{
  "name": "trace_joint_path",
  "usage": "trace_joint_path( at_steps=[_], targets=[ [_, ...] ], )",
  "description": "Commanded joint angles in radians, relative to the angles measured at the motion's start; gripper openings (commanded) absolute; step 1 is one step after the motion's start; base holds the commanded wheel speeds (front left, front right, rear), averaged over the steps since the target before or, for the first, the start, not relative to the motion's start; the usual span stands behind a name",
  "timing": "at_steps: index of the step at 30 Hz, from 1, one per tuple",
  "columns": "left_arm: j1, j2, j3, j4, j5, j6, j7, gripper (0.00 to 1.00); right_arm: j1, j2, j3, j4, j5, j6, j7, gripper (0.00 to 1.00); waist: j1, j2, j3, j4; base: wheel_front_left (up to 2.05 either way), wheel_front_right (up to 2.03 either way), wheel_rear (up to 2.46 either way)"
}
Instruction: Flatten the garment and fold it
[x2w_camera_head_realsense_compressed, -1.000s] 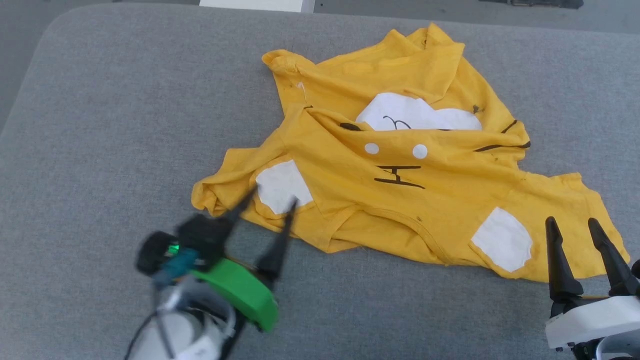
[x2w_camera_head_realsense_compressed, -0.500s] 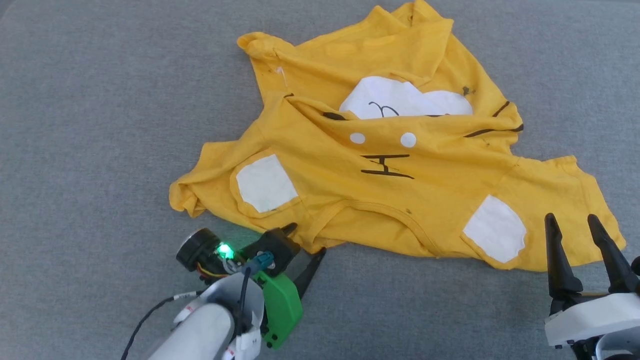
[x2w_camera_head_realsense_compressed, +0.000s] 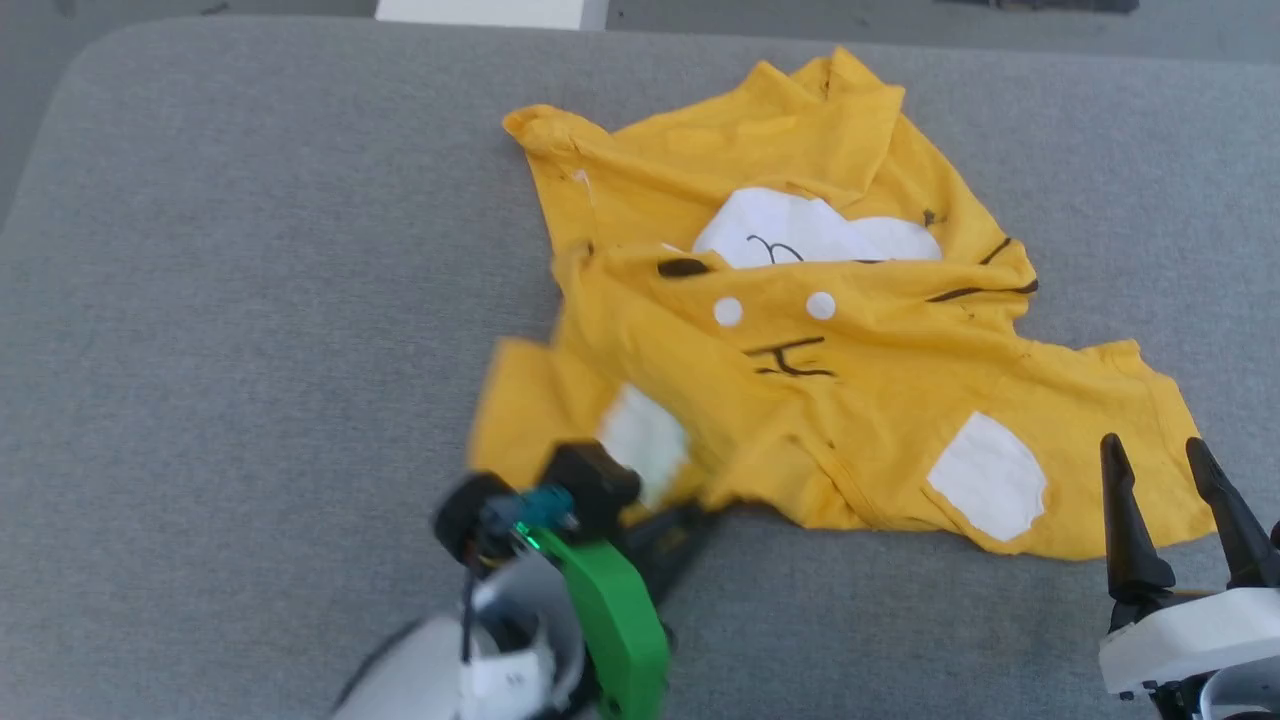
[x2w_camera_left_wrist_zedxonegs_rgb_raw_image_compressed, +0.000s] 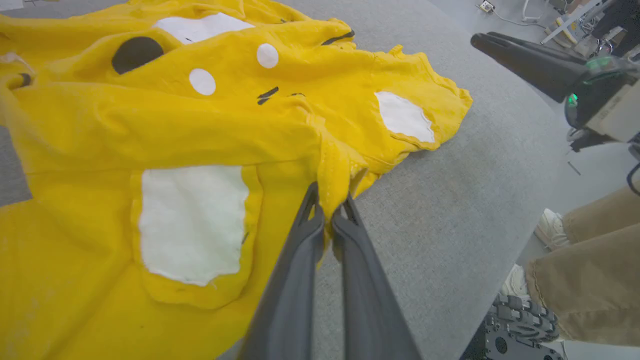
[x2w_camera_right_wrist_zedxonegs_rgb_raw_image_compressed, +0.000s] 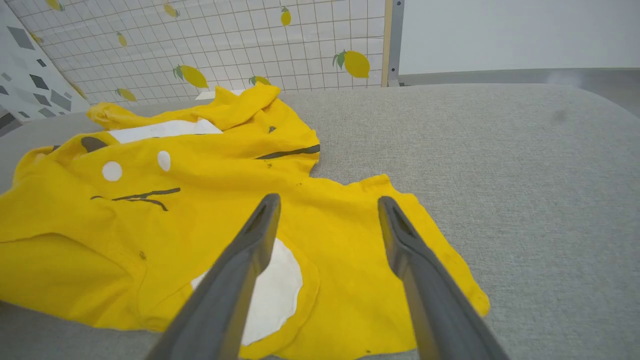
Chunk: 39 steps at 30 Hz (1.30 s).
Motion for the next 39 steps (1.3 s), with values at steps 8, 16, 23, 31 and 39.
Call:
trace_joint_path(
  at_steps=[8,16,23,31,39],
  targets=[
    [0.121,-0.025,-0.121,-0.04,-0.072,0.002,0.134,0.0,0.001,0.001,0.008,-0.002,-0.001,-0.002,0.021,1.0,0.0,-0.0001,-0.012,0.036,0.0,0.0,0.0],
    [0.102,-0.123,-0.135,0.103,-0.055,0.015,0.039,1.0,-0.005,0.001,0.007,-0.002,-0.01,-0.002,0.04,1.0,0.0,-0.0001,-0.001,0.038,0.0,0.0,0.0],
    [0.124,-0.107,0.081,0.015,-0.078,0.131,-0.144,1.0,-0.001,0.001,0.007,0.013,0.002,-0.002,0.033,1.0,0.0,-0.0001,-0.025,0.043,0.0,0.0,0.0],
    [0.244,0.077,0.191,-0.058,-0.026,0.242,-0.084,1.0,-0.001,0.001,0.013,0.028,0.011,-0.002,0.018,1.0,0.0,-0.0001,-0.013,0.05,0.0,0.0,0.0],
    [0.309,0.087,0.155,-0.072,-0.072,0.237,-0.014,1.0,-0.007,0.001,0.009,0.022,0.0,-0.002,0.023,1.0,0.0,-0.0001,0.0,0.056,0.0,0.0,0.0]
  ],
)
